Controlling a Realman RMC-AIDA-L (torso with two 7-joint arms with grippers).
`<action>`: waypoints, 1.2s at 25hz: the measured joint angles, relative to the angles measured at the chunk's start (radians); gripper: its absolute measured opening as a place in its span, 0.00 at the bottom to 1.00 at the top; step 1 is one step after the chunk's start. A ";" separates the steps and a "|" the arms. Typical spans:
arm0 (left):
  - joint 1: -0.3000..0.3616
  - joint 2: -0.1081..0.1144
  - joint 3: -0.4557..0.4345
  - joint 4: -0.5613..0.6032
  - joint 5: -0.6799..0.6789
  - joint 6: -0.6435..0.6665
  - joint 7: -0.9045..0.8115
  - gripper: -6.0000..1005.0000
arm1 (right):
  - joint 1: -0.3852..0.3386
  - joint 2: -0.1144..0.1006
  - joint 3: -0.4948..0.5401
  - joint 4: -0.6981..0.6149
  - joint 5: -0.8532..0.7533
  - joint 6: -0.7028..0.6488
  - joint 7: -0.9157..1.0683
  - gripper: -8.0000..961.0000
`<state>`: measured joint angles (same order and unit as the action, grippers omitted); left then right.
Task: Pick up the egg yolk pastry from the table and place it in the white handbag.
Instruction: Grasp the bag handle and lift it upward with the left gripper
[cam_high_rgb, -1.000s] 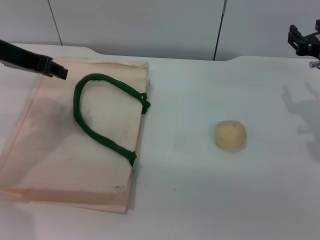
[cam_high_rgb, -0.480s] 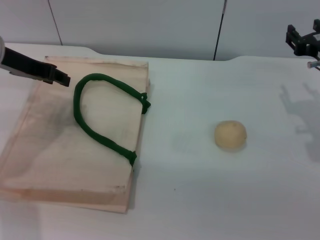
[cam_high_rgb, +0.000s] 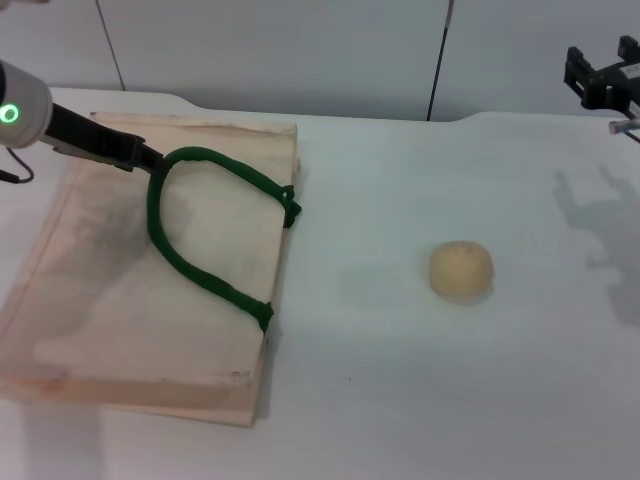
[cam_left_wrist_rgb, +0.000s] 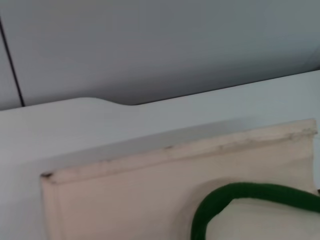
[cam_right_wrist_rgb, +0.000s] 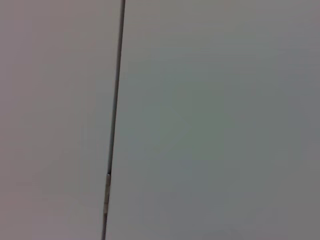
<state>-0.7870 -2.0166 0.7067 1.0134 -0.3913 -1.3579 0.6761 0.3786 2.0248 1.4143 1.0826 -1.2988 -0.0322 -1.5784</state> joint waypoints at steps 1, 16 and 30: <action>-0.006 -0.001 0.000 -0.010 0.001 0.007 0.003 0.45 | -0.001 0.000 0.000 0.003 0.003 0.003 0.000 0.63; -0.020 -0.005 -0.011 -0.101 0.009 0.086 0.011 0.45 | -0.009 0.000 0.000 0.022 0.004 0.006 0.000 0.63; -0.026 0.003 -0.004 -0.207 0.009 0.179 0.015 0.45 | -0.009 0.000 0.000 0.024 0.004 0.008 0.000 0.63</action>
<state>-0.8130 -2.0135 0.7028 0.8064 -0.3819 -1.1786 0.6914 0.3696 2.0248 1.4143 1.1070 -1.2946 -0.0244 -1.5785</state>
